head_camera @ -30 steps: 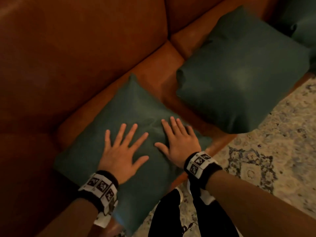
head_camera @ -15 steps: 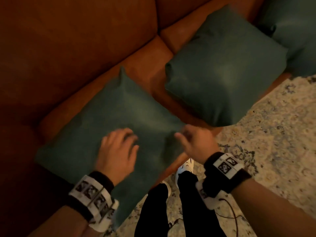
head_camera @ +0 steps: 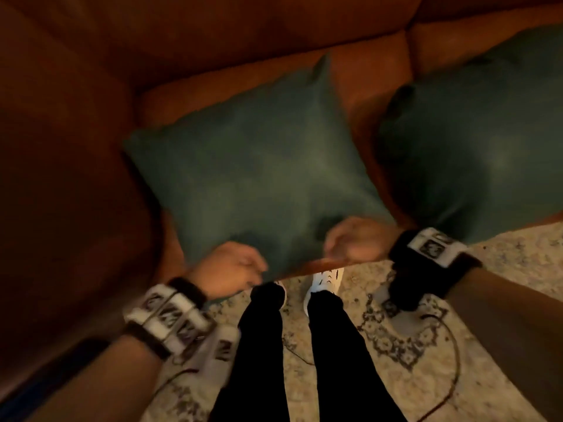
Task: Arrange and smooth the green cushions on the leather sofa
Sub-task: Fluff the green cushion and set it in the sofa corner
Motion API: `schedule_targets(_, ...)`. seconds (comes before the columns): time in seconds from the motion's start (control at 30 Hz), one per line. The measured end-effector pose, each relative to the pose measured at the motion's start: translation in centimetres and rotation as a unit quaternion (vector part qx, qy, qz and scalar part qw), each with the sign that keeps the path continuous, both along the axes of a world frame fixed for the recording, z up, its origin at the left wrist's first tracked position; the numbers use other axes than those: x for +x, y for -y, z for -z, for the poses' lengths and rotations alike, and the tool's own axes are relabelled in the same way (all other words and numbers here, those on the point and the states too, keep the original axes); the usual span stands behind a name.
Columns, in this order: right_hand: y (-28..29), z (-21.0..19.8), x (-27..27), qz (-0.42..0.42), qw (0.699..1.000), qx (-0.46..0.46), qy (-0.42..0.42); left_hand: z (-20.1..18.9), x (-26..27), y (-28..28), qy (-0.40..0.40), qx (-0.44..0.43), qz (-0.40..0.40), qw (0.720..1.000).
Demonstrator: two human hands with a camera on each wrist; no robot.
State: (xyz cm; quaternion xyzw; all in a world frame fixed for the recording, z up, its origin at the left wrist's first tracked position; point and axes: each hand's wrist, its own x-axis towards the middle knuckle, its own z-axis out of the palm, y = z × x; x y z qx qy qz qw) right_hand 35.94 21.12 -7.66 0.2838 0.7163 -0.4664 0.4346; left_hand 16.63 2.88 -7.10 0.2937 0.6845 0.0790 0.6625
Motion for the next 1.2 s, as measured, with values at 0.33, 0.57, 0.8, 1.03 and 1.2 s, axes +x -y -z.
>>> schedule_targets(0.33,-6.8,4.2,3.4,-0.177,0.957,0.07,0.218,7.3,-2.1,10.5,-0.247,-0.228,0.17,0.926)
schedule_targets(0.57,-3.5,-1.4,-3.6,0.306,0.919,-0.24,0.06,-2.3,1.2,-1.0,0.115,0.004,-0.366,0.923)
schedule_targets(0.8,-6.8,1.7,-5.1,0.659,0.676,-0.33,-0.017,3.4,-3.3,0.6,0.142,0.069,-0.831,0.534)
schedule_targets(1.03,-8.6,-2.1,-11.7,0.25,0.849,0.393,-0.249,2.2,-8.8,-2.8,-0.437,0.221,-0.468,0.735)
schedule_targets(1.2,-4.5,1.9,-19.2,-0.238,0.856,0.375,-0.263,4.1,-9.4,-11.0,-0.467,0.145,0.024,0.872)
